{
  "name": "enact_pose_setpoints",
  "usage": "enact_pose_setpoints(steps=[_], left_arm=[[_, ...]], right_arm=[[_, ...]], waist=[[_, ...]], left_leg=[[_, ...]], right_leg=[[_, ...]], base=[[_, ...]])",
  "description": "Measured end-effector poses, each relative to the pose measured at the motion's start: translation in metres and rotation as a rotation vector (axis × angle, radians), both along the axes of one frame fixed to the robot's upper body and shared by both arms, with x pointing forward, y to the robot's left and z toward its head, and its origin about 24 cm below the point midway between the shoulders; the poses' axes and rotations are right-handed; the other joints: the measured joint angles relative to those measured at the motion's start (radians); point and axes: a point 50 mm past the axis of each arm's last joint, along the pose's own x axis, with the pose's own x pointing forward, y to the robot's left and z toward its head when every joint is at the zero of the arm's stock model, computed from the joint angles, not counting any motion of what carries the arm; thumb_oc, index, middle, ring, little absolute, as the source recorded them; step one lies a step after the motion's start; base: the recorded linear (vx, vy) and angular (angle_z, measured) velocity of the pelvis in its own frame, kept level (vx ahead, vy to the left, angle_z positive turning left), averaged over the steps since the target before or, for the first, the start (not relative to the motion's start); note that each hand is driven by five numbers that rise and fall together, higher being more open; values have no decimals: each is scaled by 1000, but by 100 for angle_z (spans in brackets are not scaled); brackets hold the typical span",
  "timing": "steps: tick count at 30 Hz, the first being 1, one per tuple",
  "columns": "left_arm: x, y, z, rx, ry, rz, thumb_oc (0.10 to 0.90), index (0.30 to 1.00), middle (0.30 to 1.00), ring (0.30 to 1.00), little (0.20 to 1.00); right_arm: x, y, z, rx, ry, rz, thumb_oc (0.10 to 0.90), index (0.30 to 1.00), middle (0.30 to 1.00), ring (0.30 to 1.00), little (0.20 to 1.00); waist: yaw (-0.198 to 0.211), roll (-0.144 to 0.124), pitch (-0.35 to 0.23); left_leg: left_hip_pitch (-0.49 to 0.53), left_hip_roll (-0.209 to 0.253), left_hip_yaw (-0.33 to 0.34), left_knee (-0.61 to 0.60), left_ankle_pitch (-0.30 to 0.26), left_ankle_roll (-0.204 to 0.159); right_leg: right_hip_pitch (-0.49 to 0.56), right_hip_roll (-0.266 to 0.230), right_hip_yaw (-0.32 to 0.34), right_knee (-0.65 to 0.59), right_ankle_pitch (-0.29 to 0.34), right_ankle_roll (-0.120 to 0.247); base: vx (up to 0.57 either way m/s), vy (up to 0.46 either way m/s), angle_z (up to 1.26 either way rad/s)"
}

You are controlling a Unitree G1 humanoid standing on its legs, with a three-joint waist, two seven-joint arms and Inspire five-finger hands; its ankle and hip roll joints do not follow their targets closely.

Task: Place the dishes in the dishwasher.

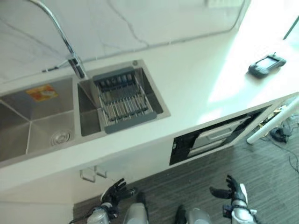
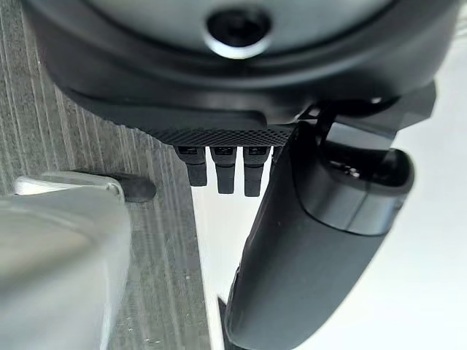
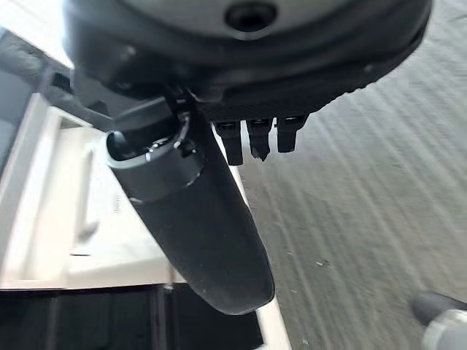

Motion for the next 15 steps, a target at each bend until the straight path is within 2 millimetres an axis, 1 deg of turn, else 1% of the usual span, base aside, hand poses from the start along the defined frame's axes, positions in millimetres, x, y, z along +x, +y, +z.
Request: enact_pose_setpoints(steps=[1, 2, 3, 4, 6, 8, 12, 15], left_arm=[[-7, -1, -3, -8, 26, -5, 800, 900, 900, 900, 900], [-6, -3, -4, -19, 27, -17, 800, 900, 900, 900, 900], [-11, -5, -8, -23, 59, -15, 800, 900, 900, 900, 900], [-20, -10, -13, -42, 102, -24, 800, 900, 900, 900, 900], [-28, -15, -17, -67, 125, -28, 800, 900, 900, 900, 900], [-29, -12, -17, -71, 140, -25, 800, 900, 900, 900, 900], [-36, -11, -21, -95, 184, -23, 800, 900, 900, 900, 900], [-38, -7, -21, -116, 205, -41, 800, 900, 900, 900, 900]], right_arm=[[-8, 1, -4, 7, 30, -3, 800, 900, 900, 900, 900], [-18, 1, -8, 14, 61, -8, 800, 900, 900, 900, 900], [-27, 1, -14, 22, 103, -17, 800, 900, 900, 900, 900], [-35, 2, -20, 37, 150, -20, 800, 900, 900, 900, 900], [-44, 3, -23, 51, 178, -22, 800, 900, 900, 900, 900], [-48, 2, -26, 55, 198, -26, 800, 900, 900, 900, 900], [-50, 3, -28, 69, 219, -19, 800, 900, 900, 900, 900], [-52, 3, -29, 75, 224, -13, 800, 900, 900, 900, 900]], waist=[[-4, 6, -8], [-12, 7, -12], [-17, 9, -21], [-22, 13, -34], [-32, 11, -47], [-31, 9, -63], [-29, 5, -103], [-30, 5, -115]], left_leg=[[-2, -1, 3, 1, -5, -4], [2, -3, 7, 1, -6, -3], [0, -3, 13, 5, -7, 4], [-2, 1, 30, 5, -3, 6], [1, -3, 41, 0, -3, 9], [1, -2, 52, -2, 2, 17], [16, -3, 67, -17, 1, 15], [16, -3, 69, -17, 1, 15]], right_leg=[[-3, -2, 2, 4, -1, 1], [-14, -6, 5, 4, -1, 1], [-16, -10, 2, 0, 4, 2], [-13, -12, 5, 7, 4, 7], [-17, -15, 19, 7, 5, 11], [-24, -15, 31, 6, 11, 13], [-28, -15, 48, 1, 17, 14], [-30, -15, 49, 0, 17, 15]], base=[[2, 13, -15], [0, 0, 0], [0, 0, 0], [-9, 9, -4], [-7, 11, -15], [-2, 10, -15], [2, 10, -11], [-2, 1, -2]])
